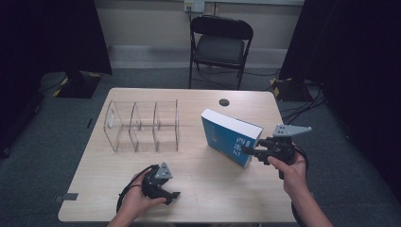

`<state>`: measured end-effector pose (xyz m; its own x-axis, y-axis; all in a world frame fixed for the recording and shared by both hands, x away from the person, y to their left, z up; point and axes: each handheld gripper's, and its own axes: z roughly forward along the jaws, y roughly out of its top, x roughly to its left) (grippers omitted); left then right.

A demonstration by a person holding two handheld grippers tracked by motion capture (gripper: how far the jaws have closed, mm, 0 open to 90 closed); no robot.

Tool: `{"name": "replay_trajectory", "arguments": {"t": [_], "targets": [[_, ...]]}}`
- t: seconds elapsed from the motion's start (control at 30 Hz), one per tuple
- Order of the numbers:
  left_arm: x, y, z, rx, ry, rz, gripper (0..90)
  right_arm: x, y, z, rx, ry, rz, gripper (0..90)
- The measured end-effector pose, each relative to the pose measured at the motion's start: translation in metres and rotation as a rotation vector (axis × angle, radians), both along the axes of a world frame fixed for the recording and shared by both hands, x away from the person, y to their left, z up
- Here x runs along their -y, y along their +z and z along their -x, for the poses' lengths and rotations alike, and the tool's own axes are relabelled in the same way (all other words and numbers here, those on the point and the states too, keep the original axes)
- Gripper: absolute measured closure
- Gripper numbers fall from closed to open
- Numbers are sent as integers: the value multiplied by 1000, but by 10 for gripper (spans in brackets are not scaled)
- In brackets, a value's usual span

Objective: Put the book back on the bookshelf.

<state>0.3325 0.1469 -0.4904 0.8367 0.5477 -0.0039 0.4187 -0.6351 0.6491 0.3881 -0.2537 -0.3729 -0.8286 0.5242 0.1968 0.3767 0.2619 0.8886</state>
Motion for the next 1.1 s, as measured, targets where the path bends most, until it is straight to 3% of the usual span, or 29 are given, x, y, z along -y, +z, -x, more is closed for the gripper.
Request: {"name": "replay_trajectory", "arguments": {"t": [0.03,0.1,0.17,0.27,0.53,0.57,0.87,0.97,1.1], "targets": [[-3,-3,2,12,2,37,180,2,1,-3,-1,-10,-1,581],[-5,-4,2,24,-13,36,178,3,2,-3,1,-10,2,582],[-11,-8,5,56,-21,87,177,6,2,-7,-2,-22,-7,583],[-11,-11,7,58,-7,123,177,7,2,-8,3,-25,-2,586],[-11,-11,7,58,-8,121,175,11,3,-11,14,-75,12,592],[-12,-10,7,63,-19,94,174,11,5,-11,38,-91,39,594],[-11,-9,7,61,-18,88,162,10,12,-14,64,-124,111,583],[-11,-9,7,61,-18,88,162,0,17,-8,124,-166,189,537],[-11,-9,7,61,-17,88,161,-6,18,-6,126,-198,193,540]]}}
